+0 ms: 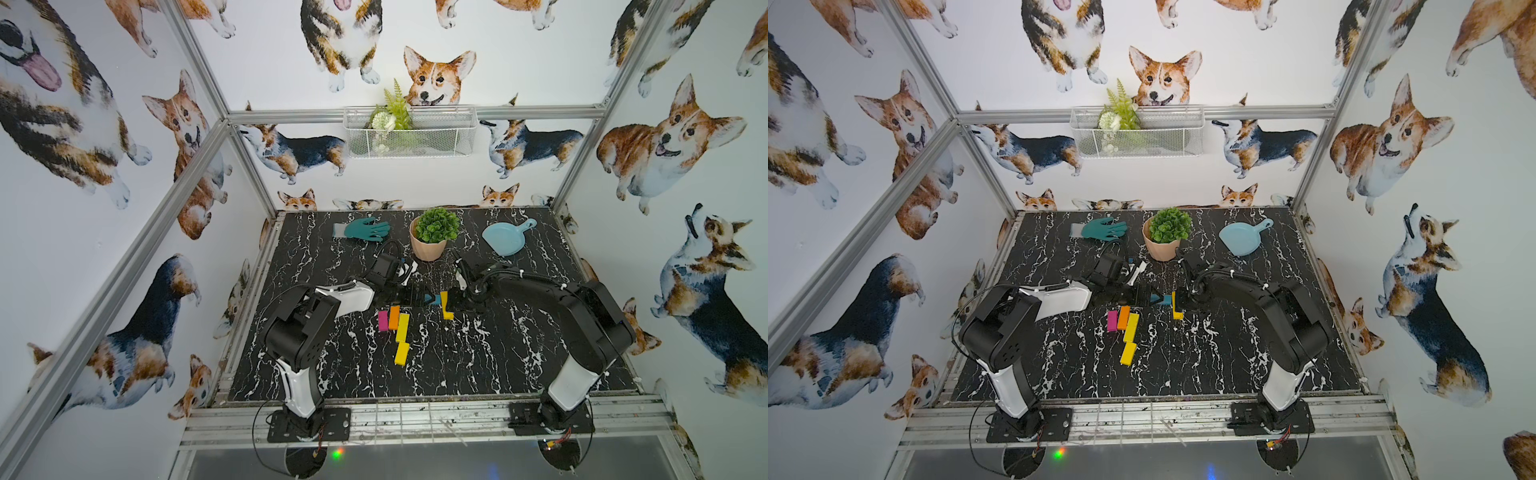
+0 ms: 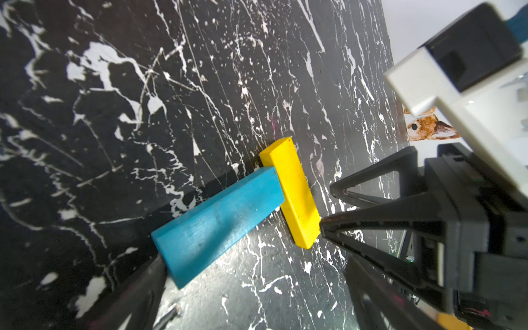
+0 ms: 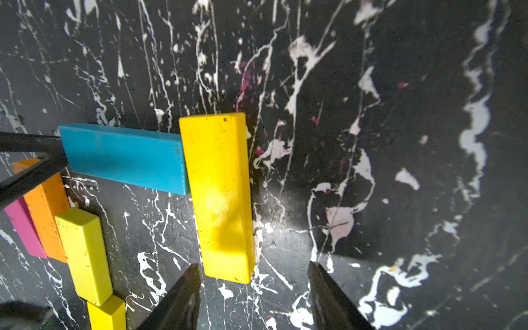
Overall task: Assemble the letter p with building blocks
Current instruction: Adjust the building block at the center of the board.
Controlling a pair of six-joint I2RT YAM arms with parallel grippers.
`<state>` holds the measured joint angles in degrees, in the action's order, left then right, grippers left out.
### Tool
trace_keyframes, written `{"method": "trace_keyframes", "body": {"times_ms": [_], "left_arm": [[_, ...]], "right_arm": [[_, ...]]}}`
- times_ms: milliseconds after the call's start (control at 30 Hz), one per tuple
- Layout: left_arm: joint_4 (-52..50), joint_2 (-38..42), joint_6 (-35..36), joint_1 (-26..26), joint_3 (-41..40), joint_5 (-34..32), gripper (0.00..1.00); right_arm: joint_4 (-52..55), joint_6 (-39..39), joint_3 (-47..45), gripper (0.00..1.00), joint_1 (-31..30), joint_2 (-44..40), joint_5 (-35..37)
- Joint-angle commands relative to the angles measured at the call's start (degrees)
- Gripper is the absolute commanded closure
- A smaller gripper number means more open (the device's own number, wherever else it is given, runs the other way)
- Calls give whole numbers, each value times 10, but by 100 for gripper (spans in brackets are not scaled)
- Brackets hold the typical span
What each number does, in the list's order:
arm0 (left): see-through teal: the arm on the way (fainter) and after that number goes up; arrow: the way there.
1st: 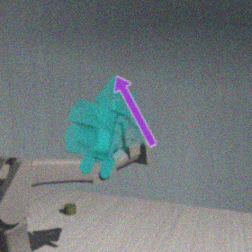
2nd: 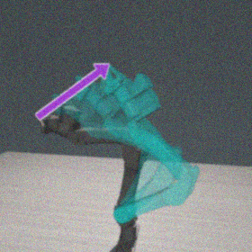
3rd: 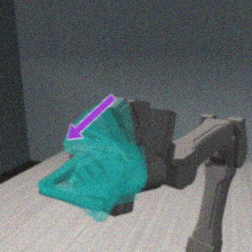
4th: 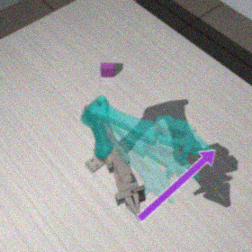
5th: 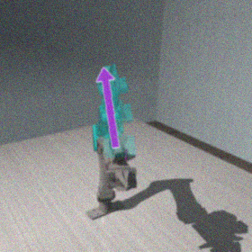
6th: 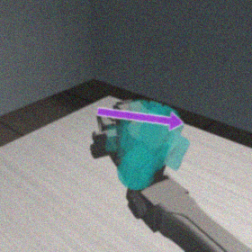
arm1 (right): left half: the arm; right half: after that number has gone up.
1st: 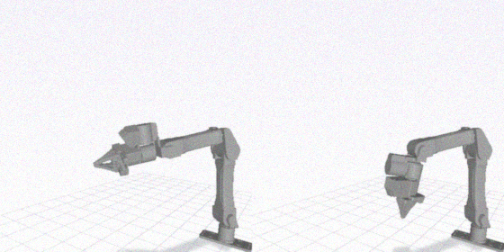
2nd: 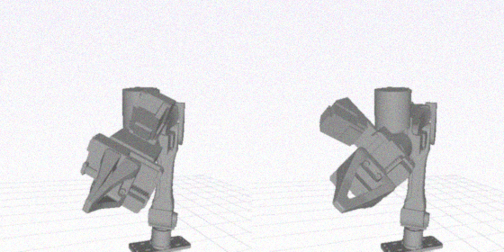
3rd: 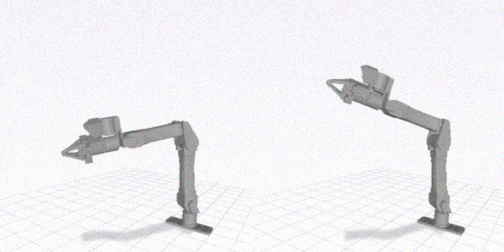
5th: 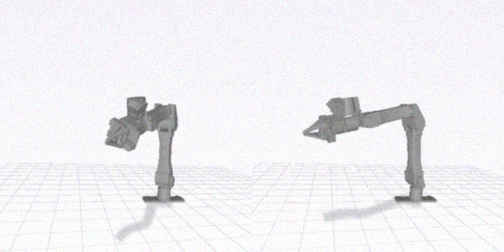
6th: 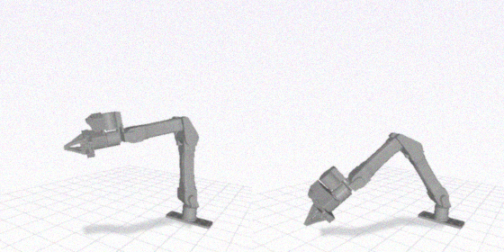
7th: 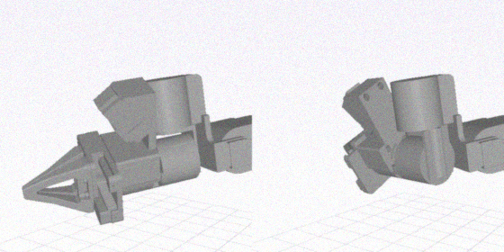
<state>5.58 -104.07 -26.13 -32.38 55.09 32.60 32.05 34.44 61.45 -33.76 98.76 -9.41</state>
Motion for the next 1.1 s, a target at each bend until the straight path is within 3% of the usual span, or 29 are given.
{"method": "trace_keyframes", "body": {"times_ms": [0,133,333,467,700,1067], "left_arm": [[-4,22,0,-2,-7,-10,0],[-52,70,18,-1,-4,-74,0],[-144,137,62,5,40,-277,0],[-177,160,88,19,68,-369,0],[-185,176,98,49,74,-388,0],[-133,229,71,119,3,-317,0]], "right_arm": [[2,4,3,38,-7,-3,13],[17,-1,18,38,-35,-3,50],[29,34,43,38,-76,19,105],[43,49,53,38,-83,38,136],[57,50,73,40,-87,51,162],[105,50,127,51,-102,96,187]]}}
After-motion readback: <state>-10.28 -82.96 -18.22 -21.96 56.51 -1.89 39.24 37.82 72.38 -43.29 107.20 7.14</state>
